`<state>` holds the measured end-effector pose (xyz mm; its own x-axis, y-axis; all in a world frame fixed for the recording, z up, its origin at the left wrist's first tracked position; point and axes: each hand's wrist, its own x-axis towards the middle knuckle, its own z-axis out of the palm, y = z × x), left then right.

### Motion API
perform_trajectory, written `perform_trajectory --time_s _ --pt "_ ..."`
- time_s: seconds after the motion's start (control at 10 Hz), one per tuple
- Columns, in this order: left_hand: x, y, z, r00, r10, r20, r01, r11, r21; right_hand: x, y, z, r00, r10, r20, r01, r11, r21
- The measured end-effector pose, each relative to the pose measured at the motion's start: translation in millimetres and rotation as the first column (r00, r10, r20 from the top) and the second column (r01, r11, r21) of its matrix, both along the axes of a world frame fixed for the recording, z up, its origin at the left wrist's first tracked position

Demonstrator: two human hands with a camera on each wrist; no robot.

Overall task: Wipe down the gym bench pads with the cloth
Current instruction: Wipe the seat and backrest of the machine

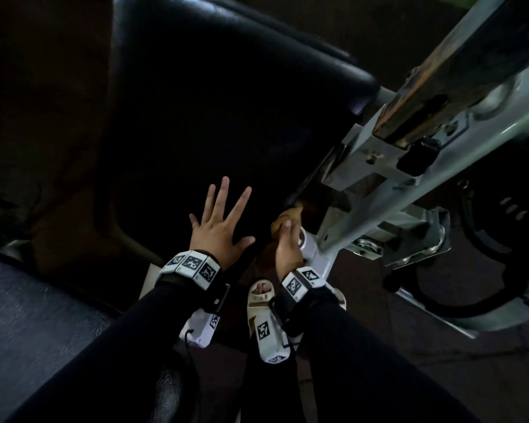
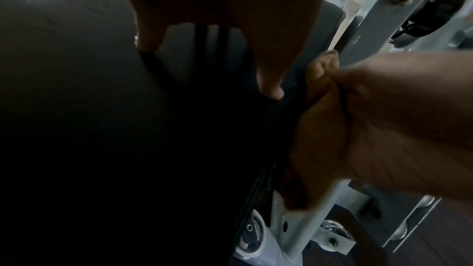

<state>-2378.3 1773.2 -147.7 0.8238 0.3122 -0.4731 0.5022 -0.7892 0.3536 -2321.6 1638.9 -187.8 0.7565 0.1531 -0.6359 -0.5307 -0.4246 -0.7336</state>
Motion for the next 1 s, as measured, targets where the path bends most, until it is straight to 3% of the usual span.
perform_trajectory --time_s 0.1,0.2,0.3,0.4,0.5,0.6,0.7,0.8,1.0 --pt "-5 11 4 0.998 -0.052 -0.048 0.053 0.999 0.015 -6 1 -2 1.000 -0.024 0.003 0.023 0.994 0.103" --pt "-7 19 7 0.993 -0.054 -0.103 0.058 0.997 0.041 21 -1 -1 0.999 -0.029 0.032 0.028 0.999 0.035" --pt "-9 24 10 0.989 -0.061 -0.134 0.064 0.998 0.011 50 2 7 0.995 -0.097 -0.024 0.098 0.993 0.071" --pt "-8 25 11 0.989 -0.064 -0.136 0.060 0.998 -0.028 54 5 10 0.979 -0.203 0.011 0.201 0.973 0.112" --pt "-7 25 11 0.988 -0.055 -0.147 0.048 0.998 -0.050 20 5 4 0.987 -0.147 0.065 0.144 0.988 0.050" --pt "-7 26 10 0.988 -0.048 -0.148 0.038 0.997 -0.068 -33 5 -13 0.990 -0.119 -0.080 0.125 0.989 0.074" --pt "-7 26 8 0.989 -0.040 -0.144 0.028 0.996 -0.084 -83 5 -25 0.961 0.017 -0.275 -0.021 1.000 -0.011" --pt "-6 26 6 0.989 -0.034 -0.144 0.021 0.996 -0.090 -95 8 -30 0.930 -0.017 -0.368 0.013 1.000 -0.014" --pt "-5 26 8 0.989 -0.039 -0.145 0.025 0.995 -0.100 -52 12 -31 0.950 -0.177 -0.256 0.202 0.976 0.077"
